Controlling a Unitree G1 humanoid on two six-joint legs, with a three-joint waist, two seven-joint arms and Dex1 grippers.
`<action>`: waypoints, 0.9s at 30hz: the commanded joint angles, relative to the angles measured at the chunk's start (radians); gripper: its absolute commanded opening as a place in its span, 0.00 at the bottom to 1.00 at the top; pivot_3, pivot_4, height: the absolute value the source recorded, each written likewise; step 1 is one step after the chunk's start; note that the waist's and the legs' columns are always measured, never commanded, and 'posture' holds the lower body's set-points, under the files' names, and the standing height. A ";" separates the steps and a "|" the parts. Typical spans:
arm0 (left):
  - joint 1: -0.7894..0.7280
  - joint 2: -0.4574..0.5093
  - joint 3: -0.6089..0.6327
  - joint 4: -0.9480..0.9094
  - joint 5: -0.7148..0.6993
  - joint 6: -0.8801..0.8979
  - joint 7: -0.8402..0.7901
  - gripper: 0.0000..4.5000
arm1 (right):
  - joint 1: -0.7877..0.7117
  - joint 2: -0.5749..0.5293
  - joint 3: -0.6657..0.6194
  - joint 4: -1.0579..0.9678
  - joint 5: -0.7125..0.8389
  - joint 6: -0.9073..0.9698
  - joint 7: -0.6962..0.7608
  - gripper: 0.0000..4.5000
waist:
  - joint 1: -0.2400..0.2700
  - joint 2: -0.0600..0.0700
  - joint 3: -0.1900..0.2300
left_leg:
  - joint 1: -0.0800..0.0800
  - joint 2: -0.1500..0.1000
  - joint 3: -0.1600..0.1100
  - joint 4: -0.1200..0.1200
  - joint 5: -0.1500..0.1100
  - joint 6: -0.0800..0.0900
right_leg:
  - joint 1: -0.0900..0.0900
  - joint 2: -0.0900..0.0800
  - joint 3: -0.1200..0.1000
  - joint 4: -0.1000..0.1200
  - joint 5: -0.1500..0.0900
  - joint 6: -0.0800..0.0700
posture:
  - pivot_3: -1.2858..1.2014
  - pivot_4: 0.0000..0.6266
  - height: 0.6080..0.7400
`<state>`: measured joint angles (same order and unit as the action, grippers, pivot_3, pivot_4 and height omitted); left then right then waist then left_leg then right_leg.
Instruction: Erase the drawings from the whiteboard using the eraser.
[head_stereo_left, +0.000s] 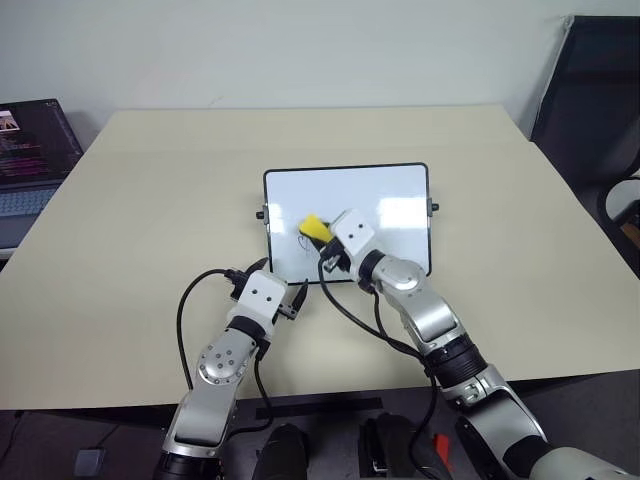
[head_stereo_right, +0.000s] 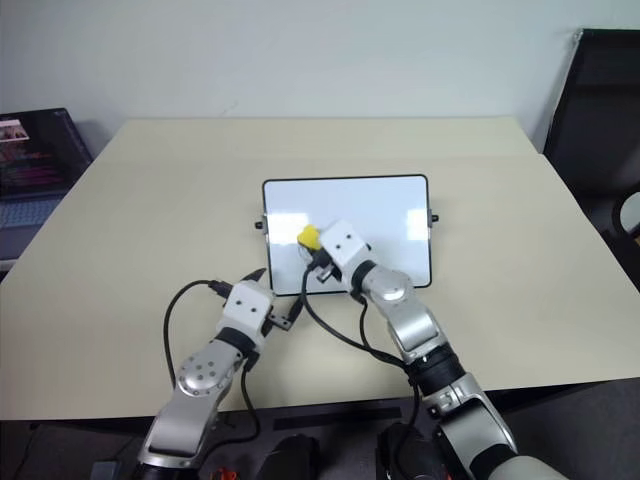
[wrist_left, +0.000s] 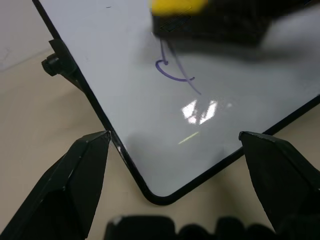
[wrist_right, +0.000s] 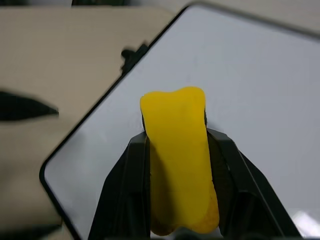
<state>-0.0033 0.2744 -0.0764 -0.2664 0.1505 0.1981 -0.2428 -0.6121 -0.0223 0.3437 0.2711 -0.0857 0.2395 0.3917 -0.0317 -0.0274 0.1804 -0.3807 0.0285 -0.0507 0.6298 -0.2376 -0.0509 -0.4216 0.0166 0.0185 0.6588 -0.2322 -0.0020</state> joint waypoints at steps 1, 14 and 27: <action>-0.019 0.008 0.019 -0.038 -0.003 0.004 0.005 1.00 | -0.052 0.020 0.018 0.041 -0.033 -0.011 -0.008 0.26 | -0.001 0.000 0.000 | 0.000 0.000 0.000 0.000 0.000 0.000 | 0.000 0.000 0.000 0.000 0.000 0.000 | 0.52 0.24 1.00; -0.059 0.006 0.017 -0.033 -0.005 0.026 0.004 1.00 | -0.173 0.079 -0.006 0.208 -0.061 -0.058 -0.074 0.26 | -0.001 0.000 0.000 | 0.002 0.000 0.000 0.001 0.000 0.001 | 0.000 0.000 0.000 0.003 0.000 0.000 | 0.52 0.24 1.00; -0.076 0.005 0.022 -0.026 -0.012 0.028 0.002 1.00 | 0.005 -0.118 -0.016 0.049 -0.070 0.018 -0.004 0.26 | 0.008 -0.001 -0.001 | 0.002 -0.001 -0.001 0.002 0.000 0.001 | 0.002 -0.001 0.000 0.002 0.000 0.000 | 0.52 0.24 1.00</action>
<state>-0.0634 0.2803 -0.0653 -0.2660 0.1442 0.2340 -0.2475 -0.6423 -0.0989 0.3609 0.3078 -0.1379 0.1984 0.3822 -0.0240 -0.0288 0.1795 -0.3789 0.0274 -0.0518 0.6316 -0.2372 -0.0502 -0.4196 0.0159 0.0185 0.6611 -0.2321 -0.0019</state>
